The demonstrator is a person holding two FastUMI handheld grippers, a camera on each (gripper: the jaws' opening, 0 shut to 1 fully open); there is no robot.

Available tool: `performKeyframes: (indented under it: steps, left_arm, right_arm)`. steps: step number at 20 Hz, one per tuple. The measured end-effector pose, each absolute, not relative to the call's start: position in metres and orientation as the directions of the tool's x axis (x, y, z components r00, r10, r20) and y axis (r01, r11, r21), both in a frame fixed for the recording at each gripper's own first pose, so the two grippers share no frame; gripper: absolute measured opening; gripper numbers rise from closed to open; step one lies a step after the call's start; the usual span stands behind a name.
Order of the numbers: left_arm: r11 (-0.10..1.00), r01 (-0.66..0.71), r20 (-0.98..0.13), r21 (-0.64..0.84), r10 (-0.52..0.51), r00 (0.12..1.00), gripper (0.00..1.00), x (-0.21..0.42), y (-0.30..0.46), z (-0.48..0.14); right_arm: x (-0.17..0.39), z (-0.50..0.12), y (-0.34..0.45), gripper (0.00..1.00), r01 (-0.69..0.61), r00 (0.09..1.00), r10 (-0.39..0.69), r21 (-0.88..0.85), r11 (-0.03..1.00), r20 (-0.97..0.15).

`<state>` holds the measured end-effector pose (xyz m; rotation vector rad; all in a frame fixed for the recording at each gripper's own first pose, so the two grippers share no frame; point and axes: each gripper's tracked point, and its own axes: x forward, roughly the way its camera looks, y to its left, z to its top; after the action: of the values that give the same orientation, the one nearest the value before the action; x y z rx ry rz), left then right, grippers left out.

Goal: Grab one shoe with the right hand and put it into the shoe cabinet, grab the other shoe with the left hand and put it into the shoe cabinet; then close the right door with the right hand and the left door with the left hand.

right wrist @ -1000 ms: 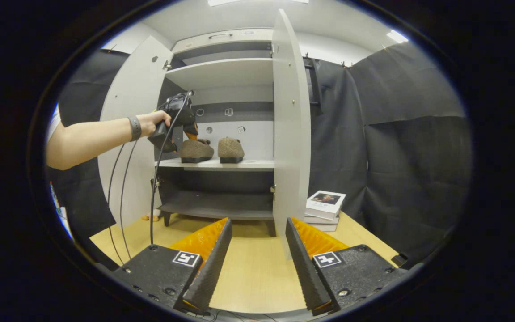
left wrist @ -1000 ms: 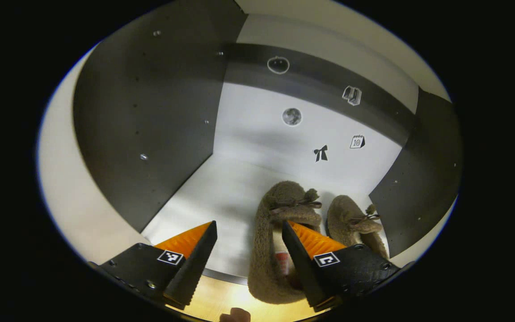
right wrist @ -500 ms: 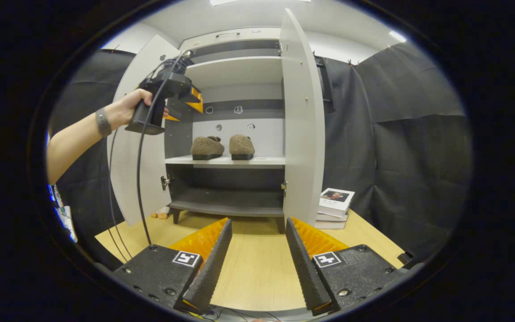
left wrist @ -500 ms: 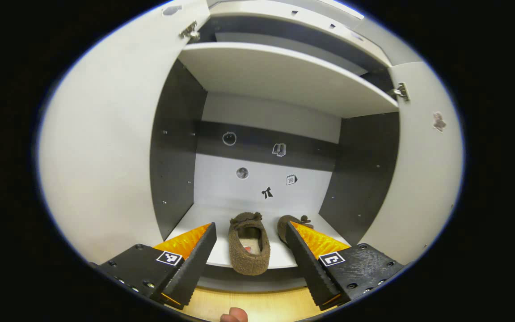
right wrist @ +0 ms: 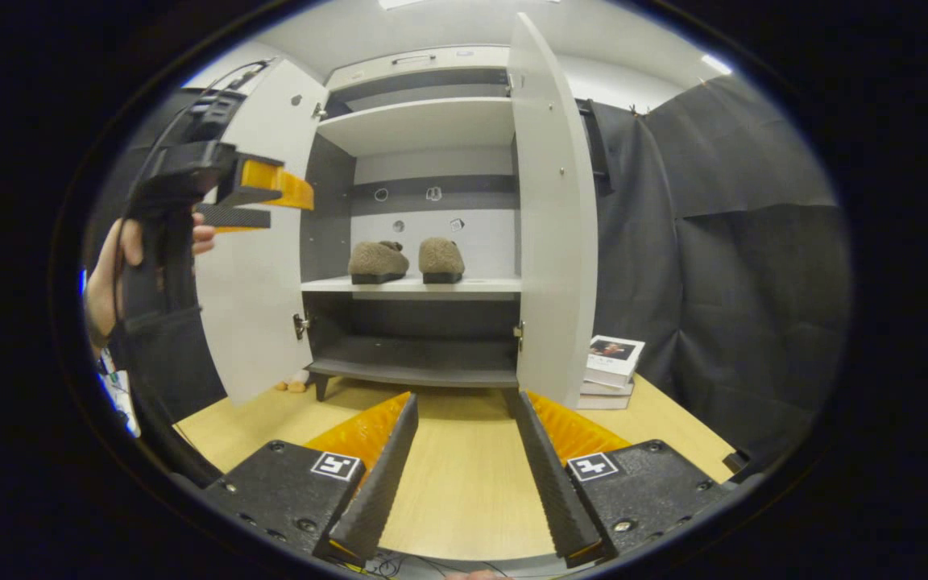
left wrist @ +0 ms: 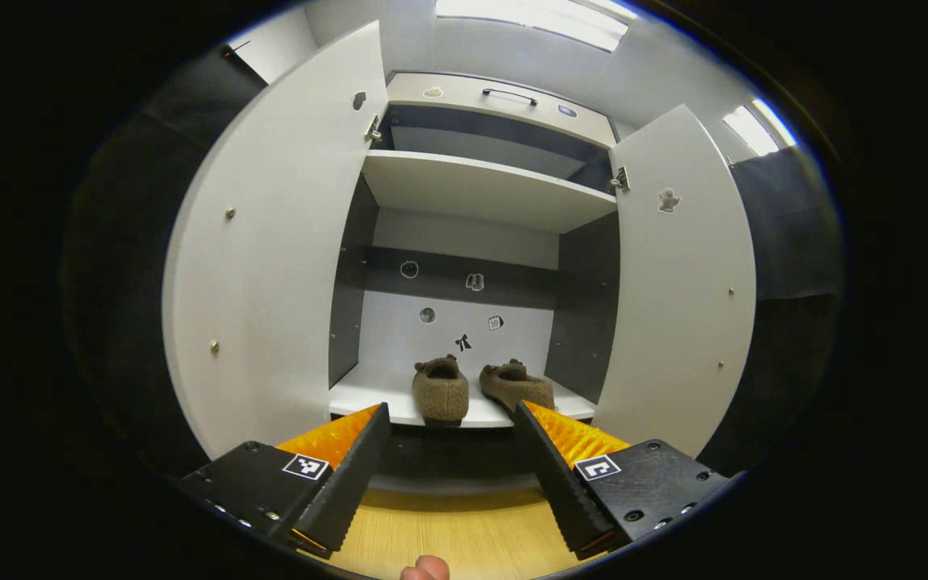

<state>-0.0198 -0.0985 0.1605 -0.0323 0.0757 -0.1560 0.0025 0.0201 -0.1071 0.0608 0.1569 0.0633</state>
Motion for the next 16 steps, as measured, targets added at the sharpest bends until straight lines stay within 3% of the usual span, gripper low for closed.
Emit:
performKeyframes:
  steps: [7,10,16]
  left_arm:
    - [1.000,-0.010,-0.110,-0.007,0.009,0.994,0.95,-0.079,-0.049,0.078]
    - [1.000,-0.006,-0.170,-0.023,0.002,0.985,0.95,-0.098,-0.058,0.056]
    - [0.999,0.030,-0.147,-0.031,-0.034,0.988,0.95,-0.100,-0.070,0.066]
  right_arm:
    - [-0.004,-0.101,0.018,0.81,-0.064,0.989,0.072,0.067,0.996,-0.127]
    - [-0.007,-0.086,0.015,0.81,-0.069,0.993,0.079,0.106,0.992,-0.085]
    - [0.006,0.002,-0.017,0.95,-0.033,0.997,0.024,0.128,0.991,0.076]
